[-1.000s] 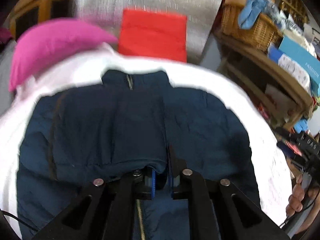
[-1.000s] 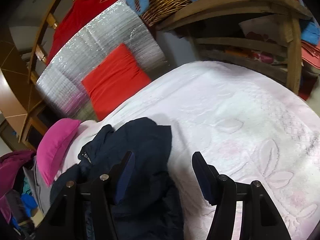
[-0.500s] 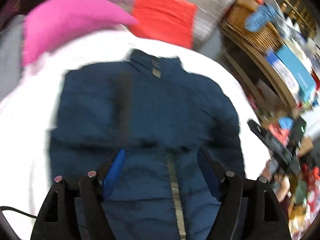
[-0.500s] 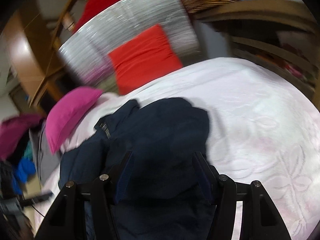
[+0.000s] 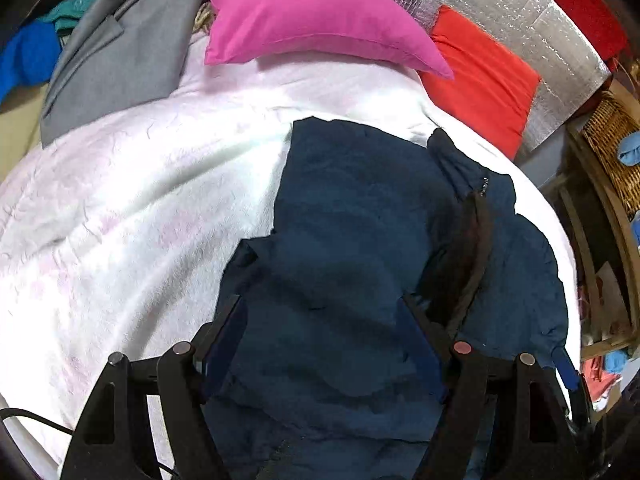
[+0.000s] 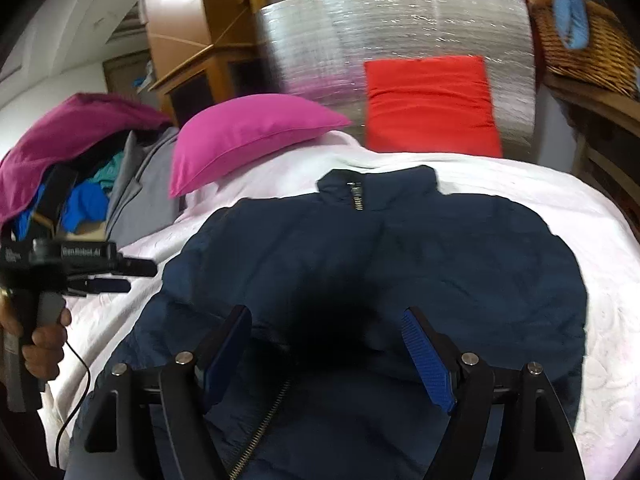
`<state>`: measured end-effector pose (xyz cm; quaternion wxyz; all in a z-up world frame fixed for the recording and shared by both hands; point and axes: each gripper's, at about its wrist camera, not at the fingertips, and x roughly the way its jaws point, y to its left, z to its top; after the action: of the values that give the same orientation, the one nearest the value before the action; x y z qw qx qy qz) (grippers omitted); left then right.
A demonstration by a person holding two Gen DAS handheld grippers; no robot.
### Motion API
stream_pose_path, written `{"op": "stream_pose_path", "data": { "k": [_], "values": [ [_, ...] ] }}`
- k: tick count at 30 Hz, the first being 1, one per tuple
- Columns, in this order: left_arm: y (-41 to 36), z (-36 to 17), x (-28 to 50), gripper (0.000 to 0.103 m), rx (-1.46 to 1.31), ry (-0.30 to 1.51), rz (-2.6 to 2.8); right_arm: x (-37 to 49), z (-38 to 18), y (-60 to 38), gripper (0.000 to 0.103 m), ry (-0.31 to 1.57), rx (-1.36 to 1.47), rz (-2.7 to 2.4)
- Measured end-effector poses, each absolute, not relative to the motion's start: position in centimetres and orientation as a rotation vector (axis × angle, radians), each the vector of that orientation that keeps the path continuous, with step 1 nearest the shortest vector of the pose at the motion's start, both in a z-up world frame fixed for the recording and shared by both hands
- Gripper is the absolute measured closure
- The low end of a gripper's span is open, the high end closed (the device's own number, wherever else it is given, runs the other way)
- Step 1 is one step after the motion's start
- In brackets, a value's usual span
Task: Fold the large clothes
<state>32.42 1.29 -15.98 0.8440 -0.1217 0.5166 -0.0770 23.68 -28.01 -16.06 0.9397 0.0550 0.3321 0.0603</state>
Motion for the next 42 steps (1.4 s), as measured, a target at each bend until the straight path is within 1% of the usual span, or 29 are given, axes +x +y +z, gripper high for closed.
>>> {"op": "stream_pose_path", "data": {
  "k": [4, 6, 11, 15, 18, 22, 24, 30, 42],
  "values": [
    [1.6, -16.3, 32.4, 0.026, -0.231, 1.101, -0.11, 24.1, -17.0, -25.9, 0.022, 0.7, 0.052, 0.162],
    [1.6, -16.2, 32.5, 0.026, -0.221, 1.116, -0.091, 24.5, -17.4, -25.5, 0.021, 0.713, 0.018, 0.168],
    [1.2, -17.1, 33.2, 0.026, -0.206, 1.152, -0.07, 26.0, -18.0, -24.2, 0.02, 0.717, -0.051, 0.094],
    [0.3, -17.6, 33.4, 0.026, -0.19, 1.164, -0.083, 26.6, -17.8, -26.5, 0.02, 0.696, 0.096, 0.032],
    [-0.3, -17.9, 33.6, 0.026, -0.184, 1.167, -0.086, 26.5, -17.5, -30.1, 0.02, 0.673, 0.28, -0.013],
    [-1.2, -18.1, 33.8, 0.026, -0.173, 1.169, -0.095, 26.3, -18.8, -35.6, 0.02, 0.696, 0.551, -0.079],
    [-1.6, -18.2, 33.9, 0.026, -0.165, 1.172, -0.101, 26.2, -19.6, -37.4, 0.02, 0.711, 0.644, -0.092],
    [-2.4, -18.8, 34.6, 0.026, -0.167, 1.183, -0.105, 25.8, -19.7, -38.3, 0.02, 0.708, 0.699, -0.075],
    [-1.1, -20.2, 35.7, 0.026, -0.23, 1.212, -0.088, 26.1, -19.3, -39.4, 0.02, 0.65, 0.767, -0.025]
  ]
}}
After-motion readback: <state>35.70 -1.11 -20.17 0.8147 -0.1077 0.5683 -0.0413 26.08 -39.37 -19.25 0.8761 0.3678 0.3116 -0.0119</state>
